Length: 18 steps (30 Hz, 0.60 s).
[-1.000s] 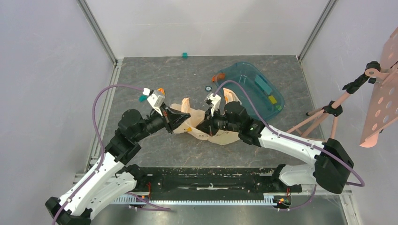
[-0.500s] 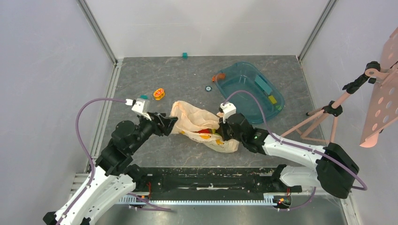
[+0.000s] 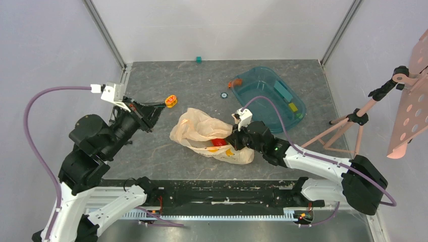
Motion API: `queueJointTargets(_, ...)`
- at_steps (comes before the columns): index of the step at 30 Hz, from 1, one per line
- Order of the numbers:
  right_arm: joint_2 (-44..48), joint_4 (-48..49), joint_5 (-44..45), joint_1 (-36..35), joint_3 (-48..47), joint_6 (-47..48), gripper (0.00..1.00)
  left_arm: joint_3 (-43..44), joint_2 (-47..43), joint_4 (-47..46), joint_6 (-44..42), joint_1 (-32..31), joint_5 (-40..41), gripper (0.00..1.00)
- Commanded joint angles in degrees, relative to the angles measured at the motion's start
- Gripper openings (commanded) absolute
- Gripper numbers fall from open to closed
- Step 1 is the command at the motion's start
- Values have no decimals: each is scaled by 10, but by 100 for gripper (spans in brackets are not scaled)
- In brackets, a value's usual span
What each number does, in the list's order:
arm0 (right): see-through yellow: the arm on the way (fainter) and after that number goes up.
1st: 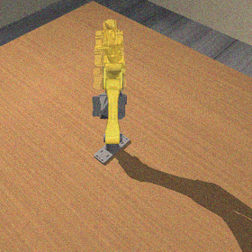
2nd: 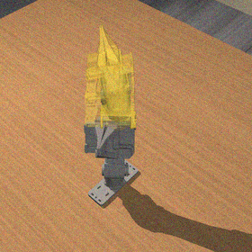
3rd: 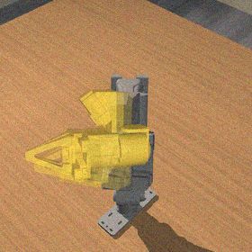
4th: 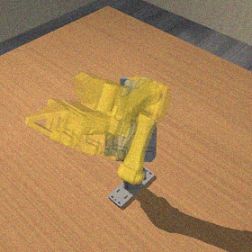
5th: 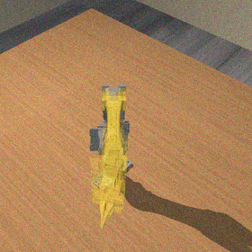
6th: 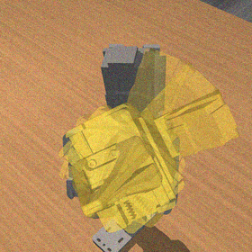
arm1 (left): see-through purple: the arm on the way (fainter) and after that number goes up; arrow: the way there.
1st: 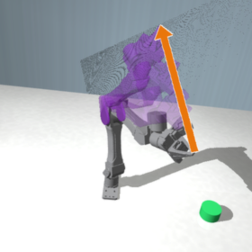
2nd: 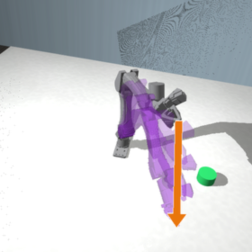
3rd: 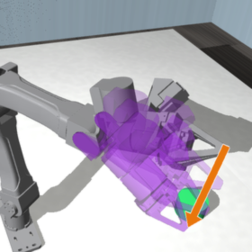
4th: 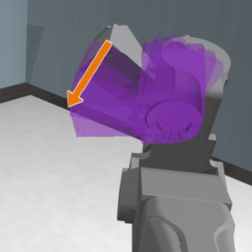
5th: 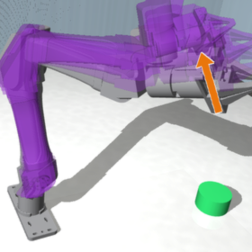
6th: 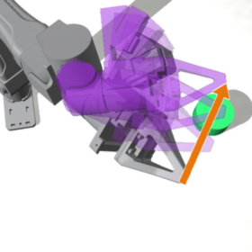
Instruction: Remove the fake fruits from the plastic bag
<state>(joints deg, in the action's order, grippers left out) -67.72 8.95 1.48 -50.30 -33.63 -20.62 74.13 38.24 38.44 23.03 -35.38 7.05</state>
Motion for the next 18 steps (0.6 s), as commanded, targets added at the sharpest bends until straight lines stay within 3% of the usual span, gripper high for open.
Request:
queueJointTargets(1,-12,36,-11,0,-28,-11,0,67,64,28,-5,0,-130,2)
queueJointTargets(3,-13,43,-11,0,-28,-14,0,48,75,0,20,-1,-184,2)
queueJointTargets(6,-16,52,-13,0,-28,-20,0,-12,73,-54,57,-27,-192,2)
queueJointTargets(13,-23,63,-13,0,-19,-32,0,-65,143,-87,54,-285,17,2)
queueJointTargets(18,-13,66,-13,0,-6,-37,0,-162,188,-156,87,-315,54,2)
